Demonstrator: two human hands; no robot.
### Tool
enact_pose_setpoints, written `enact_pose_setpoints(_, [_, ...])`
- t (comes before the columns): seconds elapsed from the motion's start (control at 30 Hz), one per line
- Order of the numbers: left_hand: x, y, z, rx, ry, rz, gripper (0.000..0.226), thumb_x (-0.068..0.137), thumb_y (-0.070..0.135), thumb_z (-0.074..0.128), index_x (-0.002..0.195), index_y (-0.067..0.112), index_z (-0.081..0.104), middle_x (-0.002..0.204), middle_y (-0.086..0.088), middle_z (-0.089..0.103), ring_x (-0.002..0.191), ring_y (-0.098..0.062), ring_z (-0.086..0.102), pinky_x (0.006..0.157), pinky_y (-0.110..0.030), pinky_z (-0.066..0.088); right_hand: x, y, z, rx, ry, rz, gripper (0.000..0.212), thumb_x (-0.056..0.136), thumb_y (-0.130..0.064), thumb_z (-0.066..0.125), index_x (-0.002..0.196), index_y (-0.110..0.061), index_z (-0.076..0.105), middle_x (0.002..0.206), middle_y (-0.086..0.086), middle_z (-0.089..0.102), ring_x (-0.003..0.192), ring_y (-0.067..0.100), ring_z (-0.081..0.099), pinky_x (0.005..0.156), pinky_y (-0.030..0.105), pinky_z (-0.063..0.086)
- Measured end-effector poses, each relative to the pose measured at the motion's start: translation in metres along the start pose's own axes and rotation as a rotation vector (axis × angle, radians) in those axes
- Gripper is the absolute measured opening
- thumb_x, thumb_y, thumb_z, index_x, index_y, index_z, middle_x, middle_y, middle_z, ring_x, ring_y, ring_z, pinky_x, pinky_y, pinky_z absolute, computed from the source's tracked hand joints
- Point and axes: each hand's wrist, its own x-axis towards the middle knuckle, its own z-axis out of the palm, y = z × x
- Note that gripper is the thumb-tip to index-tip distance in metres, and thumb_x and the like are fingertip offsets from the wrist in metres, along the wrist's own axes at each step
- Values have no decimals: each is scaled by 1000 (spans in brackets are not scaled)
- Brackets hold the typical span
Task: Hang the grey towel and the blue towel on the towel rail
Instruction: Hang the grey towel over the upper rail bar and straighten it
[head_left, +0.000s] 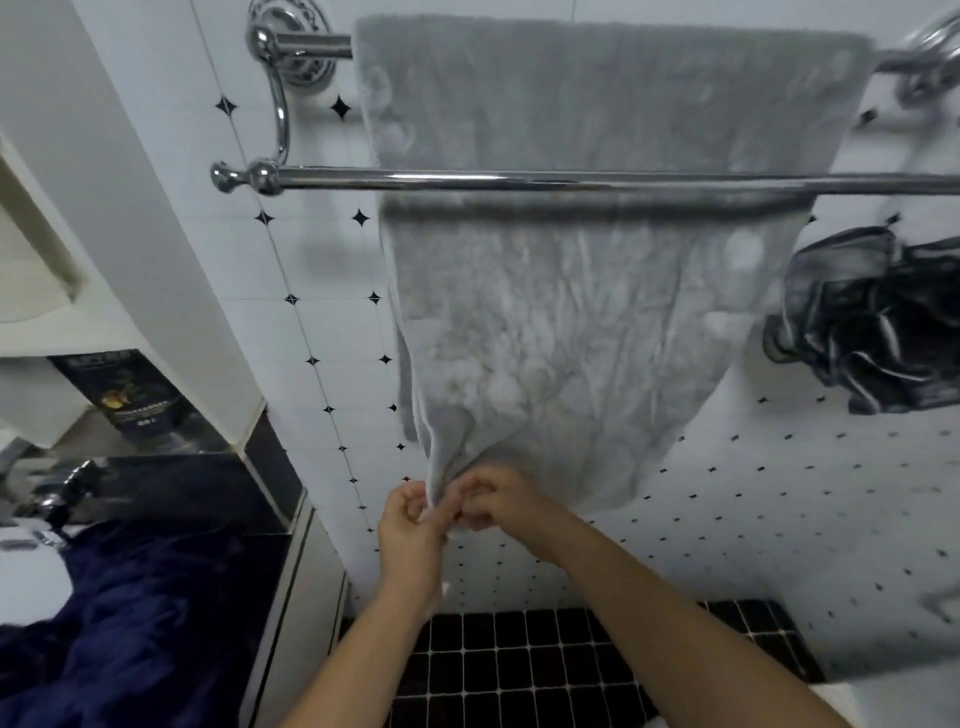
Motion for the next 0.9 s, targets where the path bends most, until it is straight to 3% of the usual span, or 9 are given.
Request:
enact_pose_setpoints(0.07, [-1,0,6,86,6,21,9,82,8,73,87,6,66,62,2,67,56,-12,59,50,-21,46,-16,23,-12,-93,86,-28,20,77,-20,66,88,-38,67,86,-5,72,77,13,67,67,25,54])
enact_pose_setpoints(0.13, [4,7,9,65,35,-23,7,86,5,68,80,9,68,57,6,66,52,-8,57,49,-21,45,-35,60,-33,-247,338,-7,28,78,-27,67,102,-38,57,91,-10,65,79,14,64,70,30,54])
enact_pose_setpoints(0.2, [9,15,9,0,36,-79,11,89,4,64,78,6,66,65,-4,67,58,-15,60,54,-25,48,-57,99,-59,-324,610,167,54,77,-25,75,124,-30,48,110,-2,57,90,20,60,74,32,52])
enact_pose_setpoints(0.3, [6,32,9,-85,-17,-145,14,93,3,56,81,1,61,68,-10,70,60,-20,68,57,-28,57,-67,130,-82,-86,726,452,108,66,-24,89,151,-10,23,145,19,34,124,32,48,98,42,49])
enact_pose_setpoints(0.37, [0,46,11,-121,-59,-184,15,96,3,50,87,-1,61,68,-9,74,59,-18,71,54,-27,59,-58,126,-82,245,686,303,118,65,-15,90,154,-14,12,154,17,27,132,32,42,99,42,48])
enact_pose_setpoints(0.47, [-7,66,14,-184,-93,-259,18,99,6,45,97,-2,61,88,-16,73,71,-26,71,59,-35,62,-45,104,-75,492,673,66,106,63,-12,90,145,-31,26,138,-2,46,110,9,55,70,19,54])
enact_pose_setpoints(0.6, [-16,87,9,-244,-219,-304,21,100,7,42,105,-6,59,93,-20,75,80,-30,74,60,-41,62,-43,95,-66,651,707,95,65,75,-11,75,131,-30,50,110,-11,64,101,19,63,71,31,52])
enact_pose_setpoints(0.73, [-19,90,-5,-39,-178,-234,18,97,9,52,109,-2,60,100,-20,72,86,-31,71,63,-40,62,-67,96,-68,903,767,49,25,86,-7,62,109,-9,72,102,15,73,93,33,68,76,42,56])
enact_pose_setpoints(0.9, [-31,70,-31,177,-21,-175,5,90,8,64,88,6,61,88,-17,71,72,-27,69,56,-34,62,-133,104,-84,961,734,-99,52,72,-11,78,121,-6,62,118,20,69,99,35,69,84,45,57])
